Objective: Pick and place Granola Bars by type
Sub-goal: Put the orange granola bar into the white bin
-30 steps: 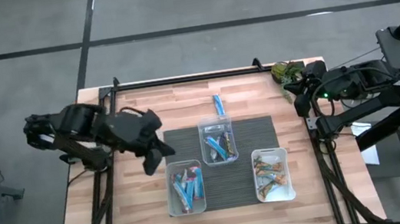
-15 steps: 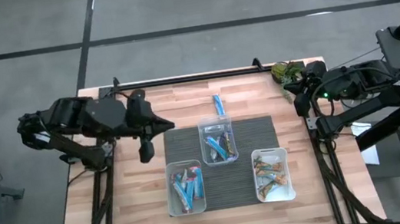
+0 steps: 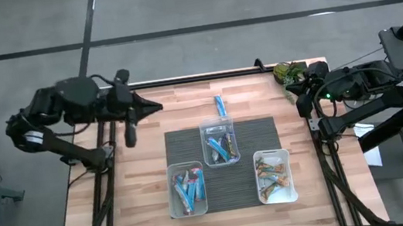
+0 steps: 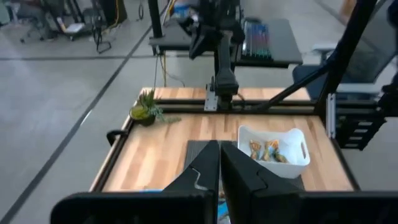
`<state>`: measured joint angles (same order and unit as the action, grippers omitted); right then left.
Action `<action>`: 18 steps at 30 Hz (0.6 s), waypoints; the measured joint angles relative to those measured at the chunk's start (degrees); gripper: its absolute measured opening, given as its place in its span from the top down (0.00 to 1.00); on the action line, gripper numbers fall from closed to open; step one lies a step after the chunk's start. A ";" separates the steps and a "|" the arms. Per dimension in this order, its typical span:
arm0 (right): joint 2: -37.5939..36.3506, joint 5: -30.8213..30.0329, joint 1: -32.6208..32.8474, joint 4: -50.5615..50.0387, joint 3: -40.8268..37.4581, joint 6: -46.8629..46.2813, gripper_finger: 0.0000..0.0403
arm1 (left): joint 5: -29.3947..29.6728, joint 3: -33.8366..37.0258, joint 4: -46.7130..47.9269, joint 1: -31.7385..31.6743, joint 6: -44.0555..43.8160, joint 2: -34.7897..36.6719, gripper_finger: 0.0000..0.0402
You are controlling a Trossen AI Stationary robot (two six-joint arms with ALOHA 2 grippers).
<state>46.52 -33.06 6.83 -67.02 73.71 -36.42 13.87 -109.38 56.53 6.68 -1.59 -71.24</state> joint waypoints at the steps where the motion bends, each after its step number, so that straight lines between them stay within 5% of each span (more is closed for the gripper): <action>1: 0.00 0.00 0.00 0.02 0.00 0.00 0.98 | -1.08 0.00 -0.29 -0.75 0.48 0.53 1.00; 18: 0.00 0.00 -0.02 0.04 0.00 0.00 0.98 | -16.90 6.95 -0.26 -16.29 4.48 3.83 1.00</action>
<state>46.52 -33.06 6.81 -66.98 73.71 -36.42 -3.03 -102.43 56.27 -9.61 2.90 -67.42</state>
